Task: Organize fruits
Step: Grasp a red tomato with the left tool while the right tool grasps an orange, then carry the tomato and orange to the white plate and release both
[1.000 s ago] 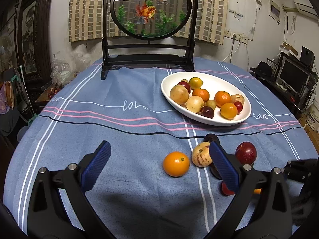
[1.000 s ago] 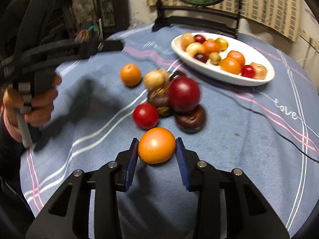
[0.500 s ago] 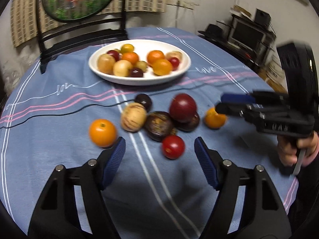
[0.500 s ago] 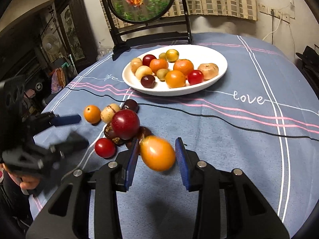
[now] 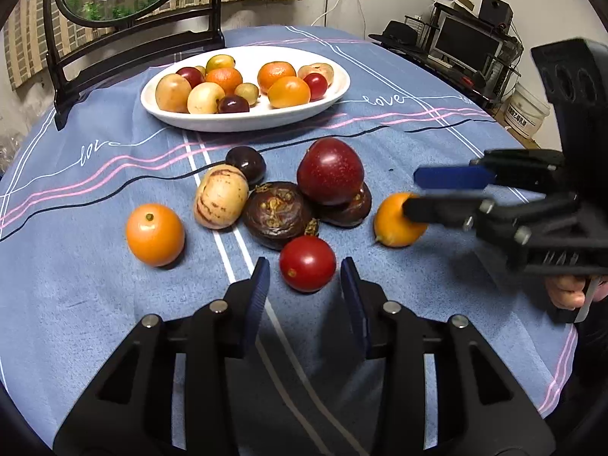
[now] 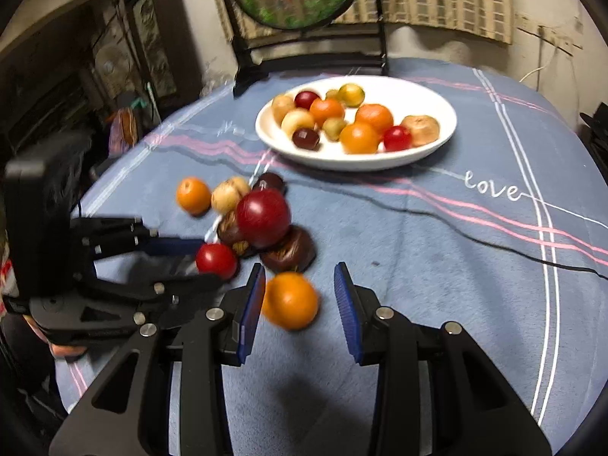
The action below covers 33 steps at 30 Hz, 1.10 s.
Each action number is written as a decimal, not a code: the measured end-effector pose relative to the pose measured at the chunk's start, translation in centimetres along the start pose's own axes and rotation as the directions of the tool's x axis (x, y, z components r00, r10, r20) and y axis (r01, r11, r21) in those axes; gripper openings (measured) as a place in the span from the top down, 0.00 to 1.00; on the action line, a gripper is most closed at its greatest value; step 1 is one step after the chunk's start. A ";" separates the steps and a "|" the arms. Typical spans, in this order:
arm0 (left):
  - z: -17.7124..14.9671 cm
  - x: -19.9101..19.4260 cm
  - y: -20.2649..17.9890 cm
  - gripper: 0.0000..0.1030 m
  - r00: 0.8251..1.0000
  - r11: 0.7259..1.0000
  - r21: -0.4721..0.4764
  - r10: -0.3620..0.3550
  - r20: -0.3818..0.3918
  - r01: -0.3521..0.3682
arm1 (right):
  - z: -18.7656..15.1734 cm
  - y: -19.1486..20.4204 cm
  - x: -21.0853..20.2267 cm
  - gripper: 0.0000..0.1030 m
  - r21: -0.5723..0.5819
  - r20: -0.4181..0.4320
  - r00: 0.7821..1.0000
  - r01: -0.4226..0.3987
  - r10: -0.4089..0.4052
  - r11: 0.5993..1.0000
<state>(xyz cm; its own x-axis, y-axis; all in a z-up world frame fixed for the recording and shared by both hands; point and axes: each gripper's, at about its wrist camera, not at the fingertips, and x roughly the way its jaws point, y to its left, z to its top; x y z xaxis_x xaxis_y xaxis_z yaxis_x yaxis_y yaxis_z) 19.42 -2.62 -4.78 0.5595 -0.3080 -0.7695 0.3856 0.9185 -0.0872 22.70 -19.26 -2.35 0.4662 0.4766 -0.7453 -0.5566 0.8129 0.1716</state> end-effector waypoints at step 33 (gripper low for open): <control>0.3 -0.6 0.0 0.70 0.998 0.999 -0.033 -0.006 0.061 0.008 | 0.2 -1.2 -2.4 0.64 0.048 0.173 0.985 0.005 -0.014 0.999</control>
<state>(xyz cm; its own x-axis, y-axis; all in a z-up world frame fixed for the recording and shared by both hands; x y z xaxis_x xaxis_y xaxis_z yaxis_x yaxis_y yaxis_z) 19.32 -2.51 -4.14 0.6006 -0.3279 -0.7293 0.3655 0.9238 -0.1143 22.40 -21.34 -0.59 0.5858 0.5162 -0.6249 -0.5201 0.8307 0.1986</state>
